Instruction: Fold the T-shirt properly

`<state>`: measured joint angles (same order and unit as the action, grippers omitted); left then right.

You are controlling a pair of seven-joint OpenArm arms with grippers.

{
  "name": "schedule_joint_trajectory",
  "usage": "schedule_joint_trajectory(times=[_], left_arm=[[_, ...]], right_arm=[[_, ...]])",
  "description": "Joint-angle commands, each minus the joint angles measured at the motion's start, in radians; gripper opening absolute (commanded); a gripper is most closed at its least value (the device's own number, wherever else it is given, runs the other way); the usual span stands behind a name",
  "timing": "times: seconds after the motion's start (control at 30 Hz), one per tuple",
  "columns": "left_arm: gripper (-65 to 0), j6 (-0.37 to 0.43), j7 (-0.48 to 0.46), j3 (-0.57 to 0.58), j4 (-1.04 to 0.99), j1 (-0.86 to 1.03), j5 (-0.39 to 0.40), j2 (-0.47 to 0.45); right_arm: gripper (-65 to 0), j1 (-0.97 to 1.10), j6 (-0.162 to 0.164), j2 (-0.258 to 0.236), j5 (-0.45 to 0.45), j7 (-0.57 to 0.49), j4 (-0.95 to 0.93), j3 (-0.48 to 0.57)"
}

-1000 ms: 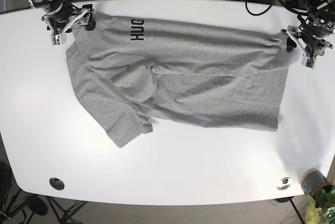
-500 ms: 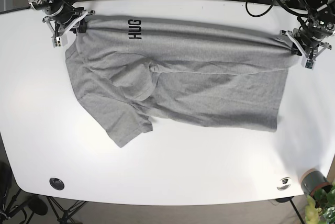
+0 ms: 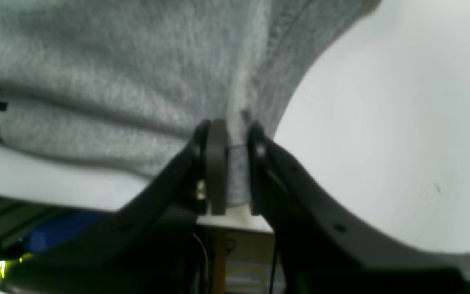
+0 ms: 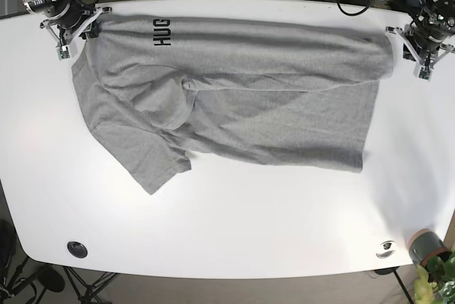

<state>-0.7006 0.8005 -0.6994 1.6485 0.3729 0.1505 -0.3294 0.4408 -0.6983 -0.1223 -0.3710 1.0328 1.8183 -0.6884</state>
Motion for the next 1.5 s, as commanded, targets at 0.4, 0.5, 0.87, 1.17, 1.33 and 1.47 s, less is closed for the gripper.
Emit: schedule_joint_trajectory(times=[0.4, 0.5, 0.87, 1.17, 1.33, 1.47], left_arm=[[-32.6, 0.002, 0.030, -0.007, 0.218, 0.051, 0.010, 0.079], [-29.3, 0.002, 0.081, -0.007, 0.215, 0.013, 0.008, 0.079], [-29.0, 0.002, 0.096, 0.056, 0.068, -0.073, 0.010, 0.079], [-32.2, 0.002, 0.096, 0.073, -0.029, -0.079, 0.010, 0.075], [-56.7, 0.002, 0.096, 0.073, -0.097, -0.114, -0.010, 0.069], [-60.3, 0.002, 0.096, 0.062, -0.121, -0.130, -0.033, 0.054]], right_arm=[[-57.9, 0.014, 0.000, -0.014, -0.012, -0.007, 0.018, 0.051], [-57.9, 0.016, 0.000, -0.014, -0.012, -0.007, 0.019, 0.063], [-58.0, 0.011, 0.000, -0.007, -0.012, -0.007, 0.019, 0.069], [-58.2, 0.008, 0.000, -0.007, -0.012, -0.007, 0.019, 0.069], [-58.2, 0.008, 0.000, -0.006, -0.012, -0.007, 0.019, 0.068], [-58.2, 0.006, 0.000, -0.006, -0.012, -0.007, 0.019, 0.068]])
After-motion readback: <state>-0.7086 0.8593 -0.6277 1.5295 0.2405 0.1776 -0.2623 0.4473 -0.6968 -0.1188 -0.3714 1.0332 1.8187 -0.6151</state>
